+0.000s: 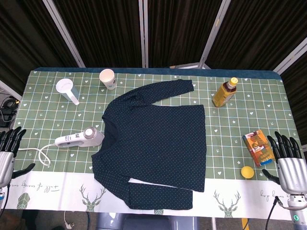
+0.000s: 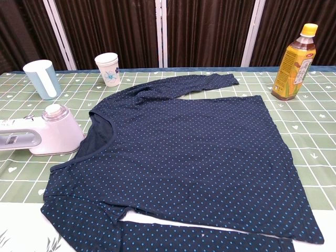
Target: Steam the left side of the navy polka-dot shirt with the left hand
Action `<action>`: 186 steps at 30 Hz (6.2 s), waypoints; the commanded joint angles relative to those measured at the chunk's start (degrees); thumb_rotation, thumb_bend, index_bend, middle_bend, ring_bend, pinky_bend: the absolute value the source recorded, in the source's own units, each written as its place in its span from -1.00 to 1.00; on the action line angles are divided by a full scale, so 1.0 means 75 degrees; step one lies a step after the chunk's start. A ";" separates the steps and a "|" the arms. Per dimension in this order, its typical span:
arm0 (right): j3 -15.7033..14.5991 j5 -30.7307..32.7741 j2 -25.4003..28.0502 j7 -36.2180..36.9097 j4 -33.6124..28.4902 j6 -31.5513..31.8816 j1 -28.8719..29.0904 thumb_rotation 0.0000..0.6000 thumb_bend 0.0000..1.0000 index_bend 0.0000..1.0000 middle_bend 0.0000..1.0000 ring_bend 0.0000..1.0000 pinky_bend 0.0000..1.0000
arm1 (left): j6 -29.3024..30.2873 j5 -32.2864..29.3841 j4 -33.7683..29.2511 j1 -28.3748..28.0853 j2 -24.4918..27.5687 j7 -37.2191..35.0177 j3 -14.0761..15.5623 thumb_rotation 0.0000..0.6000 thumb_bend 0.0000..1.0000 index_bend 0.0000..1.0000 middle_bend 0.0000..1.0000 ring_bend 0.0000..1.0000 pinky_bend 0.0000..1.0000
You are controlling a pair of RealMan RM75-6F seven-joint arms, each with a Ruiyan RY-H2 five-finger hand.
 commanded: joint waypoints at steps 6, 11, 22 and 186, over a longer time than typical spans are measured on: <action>-0.0014 0.0001 0.0031 0.0074 -0.0031 -0.0044 0.0005 1.00 -1.00 -1.00 -1.00 -1.00 -1.00 | -0.0061 -0.0035 0.0045 -0.0010 -0.0010 0.0017 0.0007 1.00 -1.00 -1.00 -1.00 -1.00 -1.00; -0.0049 -0.0022 0.0064 0.0186 -0.0062 -0.0131 0.0030 1.00 -1.00 -1.00 -1.00 -1.00 -1.00 | -0.0374 -0.0159 0.0235 -0.0161 -0.0167 0.0074 -0.0024 1.00 -1.00 -1.00 -1.00 -1.00 -1.00; -0.0084 0.0061 0.0038 0.0201 -0.0029 -0.0509 0.0182 1.00 -1.00 -1.00 -1.00 -1.00 -1.00 | -0.2461 -0.1124 0.1148 -0.1553 -0.1248 0.0001 -0.0705 1.00 -0.99 -1.00 -1.00 -1.00 -1.00; 0.0201 0.1017 0.0352 0.1065 0.0108 -0.1008 0.0214 1.00 -1.00 -1.00 -1.00 -1.00 -1.00 | -0.4914 -0.0900 0.2411 -0.5423 -0.4134 0.0251 -0.0307 1.00 0.44 0.85 0.69 0.61 0.95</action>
